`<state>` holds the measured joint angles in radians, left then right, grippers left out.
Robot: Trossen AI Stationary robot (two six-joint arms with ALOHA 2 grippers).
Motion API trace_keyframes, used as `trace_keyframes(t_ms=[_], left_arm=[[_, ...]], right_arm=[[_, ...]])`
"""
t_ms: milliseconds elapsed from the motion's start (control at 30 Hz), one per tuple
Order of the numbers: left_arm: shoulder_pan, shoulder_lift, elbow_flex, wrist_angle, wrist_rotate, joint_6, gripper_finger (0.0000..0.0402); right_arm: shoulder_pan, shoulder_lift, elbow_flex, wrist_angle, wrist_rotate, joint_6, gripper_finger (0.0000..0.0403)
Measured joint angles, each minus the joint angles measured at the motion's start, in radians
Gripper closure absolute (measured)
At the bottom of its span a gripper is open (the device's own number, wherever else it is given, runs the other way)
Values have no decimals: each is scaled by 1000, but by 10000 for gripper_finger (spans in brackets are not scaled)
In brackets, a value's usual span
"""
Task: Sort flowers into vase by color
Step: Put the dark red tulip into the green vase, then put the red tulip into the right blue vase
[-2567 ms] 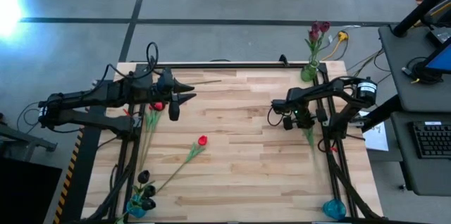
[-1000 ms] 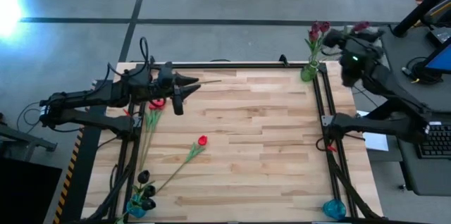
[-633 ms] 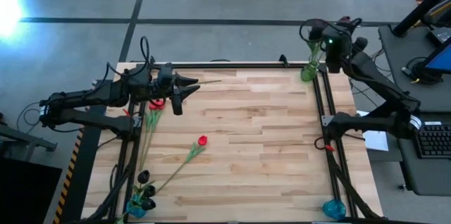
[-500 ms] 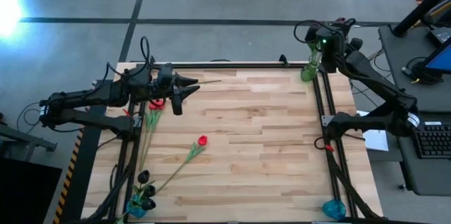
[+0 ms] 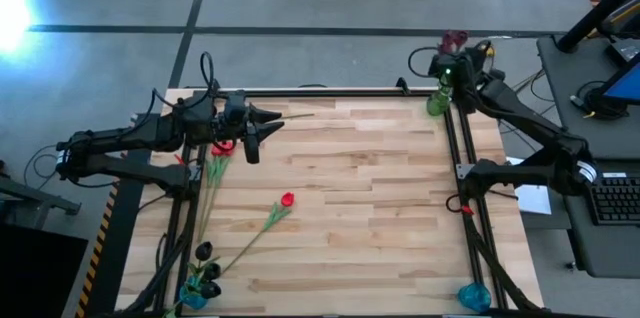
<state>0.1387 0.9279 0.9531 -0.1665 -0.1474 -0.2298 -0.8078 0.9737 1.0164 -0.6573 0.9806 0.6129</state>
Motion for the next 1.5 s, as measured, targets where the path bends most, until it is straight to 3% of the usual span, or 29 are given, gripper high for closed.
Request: trace_keyframes(t_ms=[233, 567, 800, 1200, 1333, 1500], left_arm=[[0, -2, 0, 0, 0, -1, 295], [0, -11, 0, -5, 33, -10, 295], [1, -34, 43, -108, 58, 37, 295], [0, -34, 94, -323, 53, 50, 295], [-6, -33, 88, -422, 54, 29, 295], [-64, -34, 57, -470, 60, -4, 295]], right_arm=[[-3, -4, -46, -15, -129, 27, 360], [-3, -5, 4, -56, -170, 23, 249], [-3, -4, 128, -241, -281, 82, 195], [36, -23, 175, -655, -646, 263, 193], [125, -45, 154, -661, -698, 319, 193], [297, -46, 129, -637, -680, 425, 203]])
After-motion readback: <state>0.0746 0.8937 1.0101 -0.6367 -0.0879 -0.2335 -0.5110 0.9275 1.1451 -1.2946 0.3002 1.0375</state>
